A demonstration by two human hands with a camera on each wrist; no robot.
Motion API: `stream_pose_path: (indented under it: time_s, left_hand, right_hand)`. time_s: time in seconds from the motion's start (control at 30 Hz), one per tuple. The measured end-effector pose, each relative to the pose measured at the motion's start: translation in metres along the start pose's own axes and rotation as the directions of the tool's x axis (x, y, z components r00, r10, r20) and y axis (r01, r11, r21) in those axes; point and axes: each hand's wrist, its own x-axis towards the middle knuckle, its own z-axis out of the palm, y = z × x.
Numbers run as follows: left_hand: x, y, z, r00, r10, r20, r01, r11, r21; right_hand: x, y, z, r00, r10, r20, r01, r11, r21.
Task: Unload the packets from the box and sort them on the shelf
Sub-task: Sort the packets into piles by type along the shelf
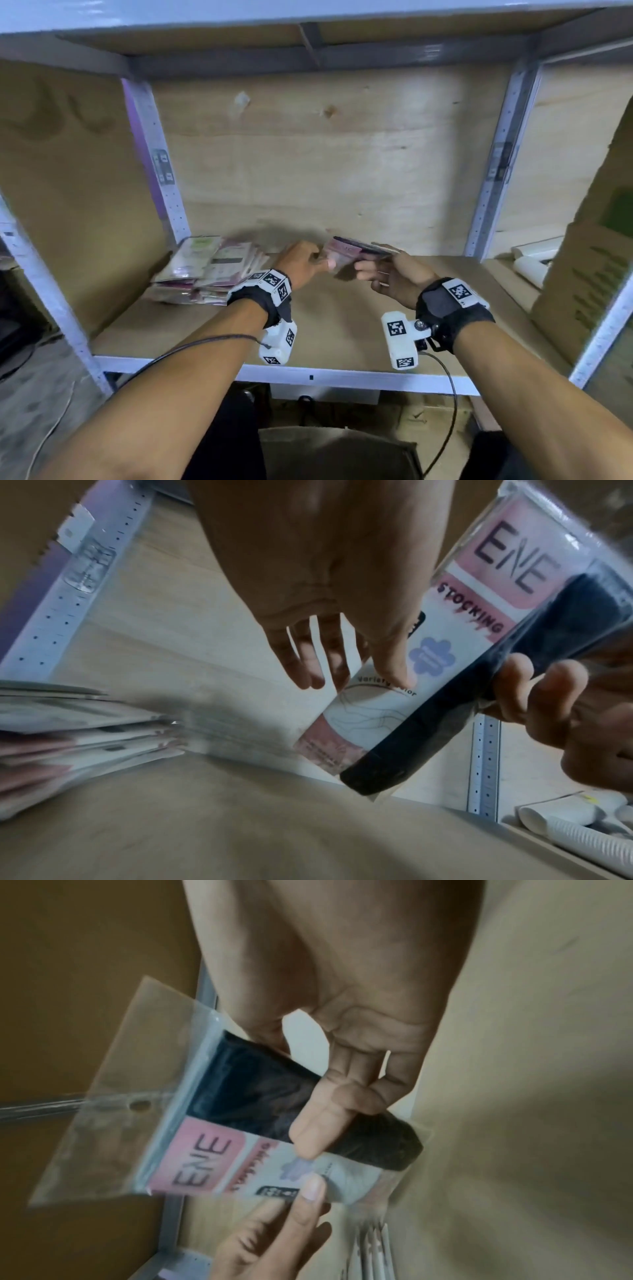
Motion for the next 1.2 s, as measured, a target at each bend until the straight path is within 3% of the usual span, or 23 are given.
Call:
stream_pose_path:
  time_s: [0.17, 0.27, 0.33, 0.43, 0.53, 0.67, 0.77, 0.9, 1.0, 1.1, 1.2]
  left_hand:
    - [0.023, 0.002, 0.002, 0.997, 0.074, -0.023, -0.076, 0.989, -0.124]
    - [0.031, 0.003, 0.009, 0.993, 0.119, -0.026, -0.122, 0.971, -0.204]
    - [0.035, 0.002, 0.017, 0.994, 0.106, -0.007, -0.104, 0.959, -0.264]
    - [0.036, -0.002, 0.029, 0.997, 0.058, 0.058, -0.031, 0.922, -0.386]
    - [0.032, -0.004, 0.04, 0.989, -0.023, 0.144, 0.101, 0.822, -0.56]
    - [0.032, -0.017, 0.054, 0.952, -0.133, 0.276, 0.293, 0.659, -0.693]
    - [0.04, -0.033, 0.056, 0.956, -0.176, 0.235, 0.294, 0.553, -0.779]
    - [0.056, -0.062, 0.045, 0.924, -0.367, 0.104, 0.249, 0.373, -0.894]
    - [0.069, -0.084, 0.042, 0.889, -0.449, 0.09, 0.294, 0.409, -0.864]
    - [0.074, -0.101, 0.038, 0.91, -0.399, 0.111, 0.331, 0.542, -0.773]
    - [0.077, -0.113, 0.035, 0.91, -0.401, 0.101, 0.342, 0.591, -0.731]
  right_hand:
    - [0.014, -0.01, -0.013, 0.999, -0.039, -0.022, 0.04, 0.999, 0.033]
    - [0.021, -0.011, -0.017, 0.993, -0.056, -0.1, 0.06, 0.998, 0.037]
    - [0.027, -0.006, -0.021, 0.979, -0.092, -0.181, 0.082, 0.995, -0.061]
    - [0.034, 0.006, -0.026, 0.958, -0.191, -0.211, 0.094, 0.912, -0.399]
    - [0.037, 0.021, -0.023, 0.968, -0.223, -0.111, 0.142, 0.859, -0.491]
    - [0.041, 0.037, -0.028, 0.992, -0.121, 0.016, 0.121, 0.956, -0.268]
    - [0.048, 0.04, -0.034, 0.987, -0.103, 0.122, 0.128, 0.968, -0.215]
    - [0.058, 0.046, -0.038, 0.976, -0.037, 0.214, 0.101, 0.95, -0.295]
    - [0.066, 0.049, -0.042, 0.981, -0.016, 0.196, 0.084, 0.935, -0.343]
    - [0.072, 0.047, -0.049, 0.995, -0.048, 0.082, 0.072, 0.949, -0.309]
    - [0.074, 0.046, -0.061, 0.998, -0.037, 0.052, 0.047, 0.978, -0.203]
